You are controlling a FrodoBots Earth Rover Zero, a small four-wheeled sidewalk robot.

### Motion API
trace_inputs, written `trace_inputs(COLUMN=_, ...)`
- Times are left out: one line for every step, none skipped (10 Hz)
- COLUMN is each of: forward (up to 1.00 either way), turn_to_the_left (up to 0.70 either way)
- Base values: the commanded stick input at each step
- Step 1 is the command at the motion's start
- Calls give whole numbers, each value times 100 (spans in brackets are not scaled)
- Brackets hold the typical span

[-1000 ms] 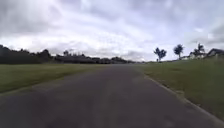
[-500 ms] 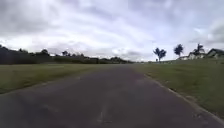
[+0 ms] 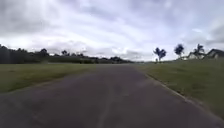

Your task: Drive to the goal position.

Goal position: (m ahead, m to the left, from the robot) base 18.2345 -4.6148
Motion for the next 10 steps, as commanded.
trace_inputs(forward=70, turn_to_the_left=0)
trace_inputs(forward=70, turn_to_the_left=0)
trace_inputs(forward=70, turn_to_the_left=0)
trace_inputs(forward=70, turn_to_the_left=0)
trace_inputs(forward=70, turn_to_the_left=0)
trace_inputs(forward=70, turn_to_the_left=0)
trace_inputs(forward=70, turn_to_the_left=0)
trace_inputs(forward=70, turn_to_the_left=0)
trace_inputs(forward=70, turn_to_the_left=0)
trace_inputs(forward=70, turn_to_the_left=0)
